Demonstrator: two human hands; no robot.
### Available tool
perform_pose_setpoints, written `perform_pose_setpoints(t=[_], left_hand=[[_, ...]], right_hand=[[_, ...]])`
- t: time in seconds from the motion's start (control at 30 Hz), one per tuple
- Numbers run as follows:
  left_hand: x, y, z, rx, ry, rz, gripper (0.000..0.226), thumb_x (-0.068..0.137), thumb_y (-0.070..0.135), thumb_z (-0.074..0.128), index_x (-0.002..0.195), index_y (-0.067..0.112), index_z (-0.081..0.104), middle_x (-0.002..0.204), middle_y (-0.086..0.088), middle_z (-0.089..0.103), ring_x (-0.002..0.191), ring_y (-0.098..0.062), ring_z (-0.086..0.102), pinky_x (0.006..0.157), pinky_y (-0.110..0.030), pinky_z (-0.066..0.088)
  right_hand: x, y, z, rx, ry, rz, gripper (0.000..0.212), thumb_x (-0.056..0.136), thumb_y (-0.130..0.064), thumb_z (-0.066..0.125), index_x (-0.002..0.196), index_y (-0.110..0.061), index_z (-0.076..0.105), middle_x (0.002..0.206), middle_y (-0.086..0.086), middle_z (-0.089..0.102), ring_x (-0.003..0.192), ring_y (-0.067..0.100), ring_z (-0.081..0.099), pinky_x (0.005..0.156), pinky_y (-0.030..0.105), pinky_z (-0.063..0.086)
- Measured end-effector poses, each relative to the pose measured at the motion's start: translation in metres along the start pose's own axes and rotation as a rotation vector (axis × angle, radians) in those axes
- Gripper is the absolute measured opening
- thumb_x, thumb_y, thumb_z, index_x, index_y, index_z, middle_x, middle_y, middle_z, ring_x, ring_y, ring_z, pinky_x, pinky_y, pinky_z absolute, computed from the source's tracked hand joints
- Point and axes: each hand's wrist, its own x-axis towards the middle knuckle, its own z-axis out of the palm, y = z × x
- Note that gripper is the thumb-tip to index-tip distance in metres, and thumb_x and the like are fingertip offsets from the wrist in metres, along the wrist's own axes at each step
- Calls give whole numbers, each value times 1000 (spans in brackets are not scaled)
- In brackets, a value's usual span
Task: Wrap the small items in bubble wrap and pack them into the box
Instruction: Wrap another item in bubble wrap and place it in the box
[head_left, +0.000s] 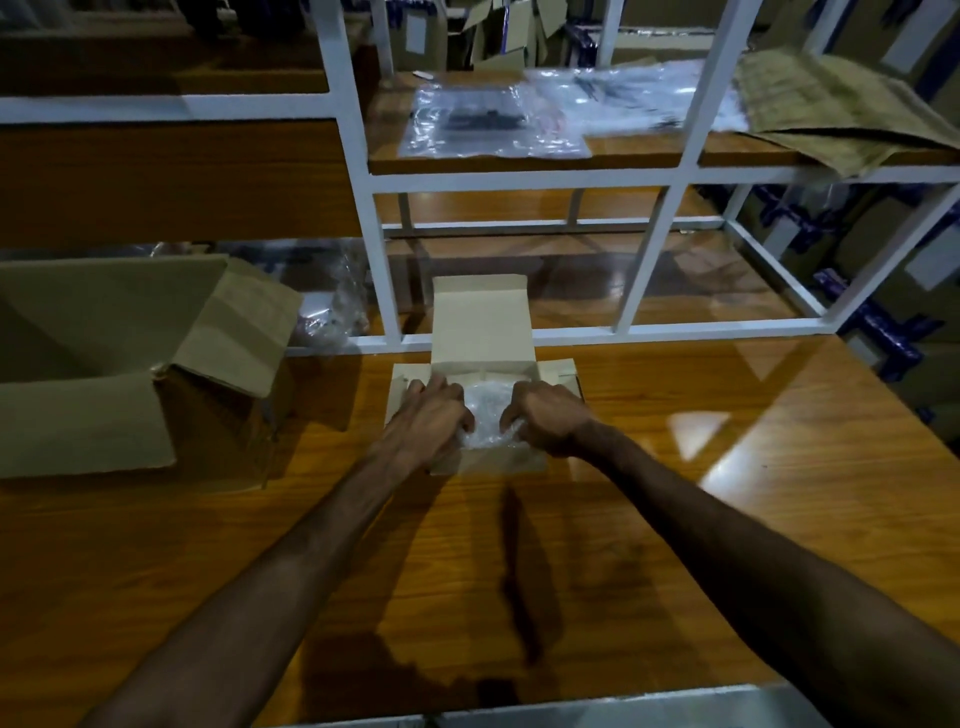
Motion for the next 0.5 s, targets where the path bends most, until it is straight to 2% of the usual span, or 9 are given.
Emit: perform_pose_setpoints(t=[0.1,0.23,0.27,0.33,0.37,0.43,0.5], left_hand=[[6,-8,0,-55,-63,21,31,90,20,77,119,30,74,128,-2,65,120,-26,48,101,-46,44],[9,-10,-1,-112,-172,5,38,94,26,73,132,28,68,133,-5,56,123,-28,47,105,-45,45],[10,-11,-1,-100,-188,22,39,95,26,72,133,27,67,133,-5,56,125,-28,46,106,-45,43],[10,-13,1,-90,-210,97,36,96,27,66,132,24,69,129,-6,63,127,-27,48,106,-46,37],[8,-16,1,-100,-215,123,32,98,28,61,128,24,71,124,-6,67,125,-26,50,107,-47,36],[7,-23,6,-113,-227,150,25,102,33,50,106,25,74,107,-3,68,113,-22,54,104,-48,36],[7,-26,10,-129,-220,158,33,106,36,42,87,26,67,90,1,64,97,-17,55,101,-46,34]], right_hand=[[8,-2,-3,-42,-83,2,26,100,-21,65,124,-28,68,136,-1,55,112,14,54,87,29,46],[19,-5,-5,-100,-168,-17,29,101,-23,63,129,-27,67,138,-2,58,112,14,54,91,32,49],[17,-7,-6,-121,-174,-36,30,100,-22,64,130,-26,68,137,-1,60,114,15,58,91,33,52],[11,-5,-2,-198,-73,-157,28,98,-18,68,125,-22,72,128,2,67,112,18,66,87,34,57],[8,-3,2,-222,-23,-204,26,97,-17,69,122,-21,73,123,4,69,108,19,69,84,33,59],[5,1,6,-224,1,-213,25,96,-17,70,121,-20,73,121,6,68,107,20,69,83,32,59],[8,0,7,-205,-28,-192,28,96,-18,70,124,-19,71,126,6,65,111,20,66,86,31,58]])
